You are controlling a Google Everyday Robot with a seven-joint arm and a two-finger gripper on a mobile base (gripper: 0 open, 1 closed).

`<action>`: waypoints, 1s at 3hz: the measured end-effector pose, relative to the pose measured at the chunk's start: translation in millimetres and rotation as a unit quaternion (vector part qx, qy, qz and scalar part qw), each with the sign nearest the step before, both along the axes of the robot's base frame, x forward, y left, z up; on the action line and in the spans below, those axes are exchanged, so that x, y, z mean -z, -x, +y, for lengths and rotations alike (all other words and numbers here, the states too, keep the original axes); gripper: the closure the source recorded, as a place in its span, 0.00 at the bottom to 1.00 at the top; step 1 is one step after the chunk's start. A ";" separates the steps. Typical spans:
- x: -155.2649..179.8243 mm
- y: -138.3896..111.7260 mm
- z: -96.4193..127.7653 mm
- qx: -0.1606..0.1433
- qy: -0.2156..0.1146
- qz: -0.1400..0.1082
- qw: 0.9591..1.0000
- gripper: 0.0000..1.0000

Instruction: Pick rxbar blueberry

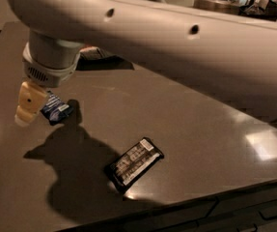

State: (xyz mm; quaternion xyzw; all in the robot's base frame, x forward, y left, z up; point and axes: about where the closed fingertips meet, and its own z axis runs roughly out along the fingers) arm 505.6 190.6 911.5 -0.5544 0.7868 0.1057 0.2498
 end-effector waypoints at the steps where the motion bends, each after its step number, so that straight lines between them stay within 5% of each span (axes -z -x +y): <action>1: 27.4 -13.4 15.5 0.007 0.038 0.016 0.999 0.00; 3: 58.1 -26.6 24.4 0.009 0.073 0.042 0.996 0.01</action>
Offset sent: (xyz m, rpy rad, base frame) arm 0.0256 0.0303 -0.0608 -0.1602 0.0725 -0.0310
